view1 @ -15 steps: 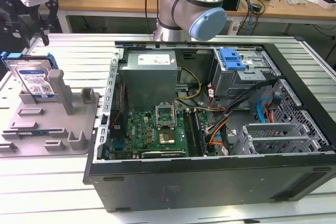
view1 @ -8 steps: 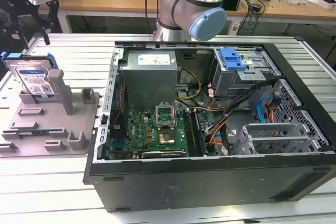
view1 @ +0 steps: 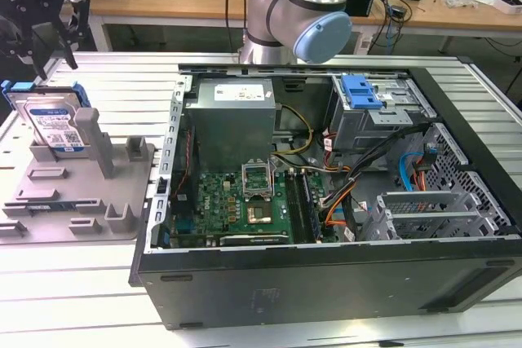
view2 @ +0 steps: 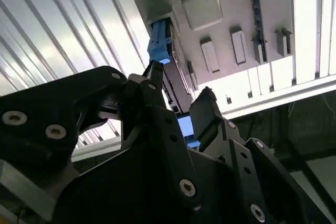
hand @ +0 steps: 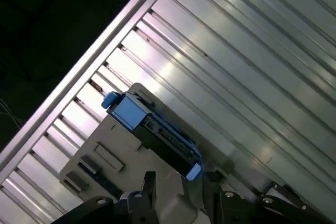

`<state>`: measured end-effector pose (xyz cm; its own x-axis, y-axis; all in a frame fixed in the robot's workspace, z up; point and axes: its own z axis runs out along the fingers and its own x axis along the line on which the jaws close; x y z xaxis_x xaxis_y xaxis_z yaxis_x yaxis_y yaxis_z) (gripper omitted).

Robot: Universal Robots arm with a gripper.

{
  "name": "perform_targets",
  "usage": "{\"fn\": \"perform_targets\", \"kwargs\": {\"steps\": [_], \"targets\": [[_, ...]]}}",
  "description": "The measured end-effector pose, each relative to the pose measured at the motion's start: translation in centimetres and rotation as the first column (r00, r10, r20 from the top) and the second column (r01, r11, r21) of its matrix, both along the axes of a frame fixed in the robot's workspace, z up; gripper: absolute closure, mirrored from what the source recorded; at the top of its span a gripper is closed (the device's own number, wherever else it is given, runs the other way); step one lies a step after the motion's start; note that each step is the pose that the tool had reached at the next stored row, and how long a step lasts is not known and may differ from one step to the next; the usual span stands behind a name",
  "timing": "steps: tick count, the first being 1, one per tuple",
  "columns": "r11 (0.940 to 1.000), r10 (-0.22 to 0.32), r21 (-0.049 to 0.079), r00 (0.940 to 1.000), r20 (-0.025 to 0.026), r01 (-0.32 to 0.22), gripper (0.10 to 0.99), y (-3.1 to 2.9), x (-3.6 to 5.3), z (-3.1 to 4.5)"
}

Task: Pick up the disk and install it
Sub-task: 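Pick up the disk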

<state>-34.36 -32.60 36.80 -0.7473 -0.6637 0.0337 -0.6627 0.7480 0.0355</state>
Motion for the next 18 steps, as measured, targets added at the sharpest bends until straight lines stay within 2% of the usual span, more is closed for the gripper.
{"fn": "perform_targets", "kwargs": {"steps": [4,9,12,13,15,16,18], "targets": [[0.9965,0.083,0.000,0.9965,0.0000,-0.083,0.604,0.00,0.00,-0.06],[0.9797,0.200,0.000,0.9797,-0.0001,-0.200,0.604,0.00,0.00,-0.15],[0.9625,0.271,0.000,0.9625,0.0001,-0.271,0.604,0.00,0.00,-0.21],[0.9541,0.300,0.000,0.9541,0.0004,-0.300,0.604,0.00,0.00,-0.24],[0.9424,0.335,-0.001,0.9424,0.0017,-0.335,0.604,0.00,0.00,-0.29],[0.9367,0.350,-0.001,0.9367,0.0029,-0.350,0.604,0.00,0.00,-0.31],[0.9240,0.382,-0.003,0.9240,0.0088,-0.382,0.604,0.00,0.00,-0.40]]}}
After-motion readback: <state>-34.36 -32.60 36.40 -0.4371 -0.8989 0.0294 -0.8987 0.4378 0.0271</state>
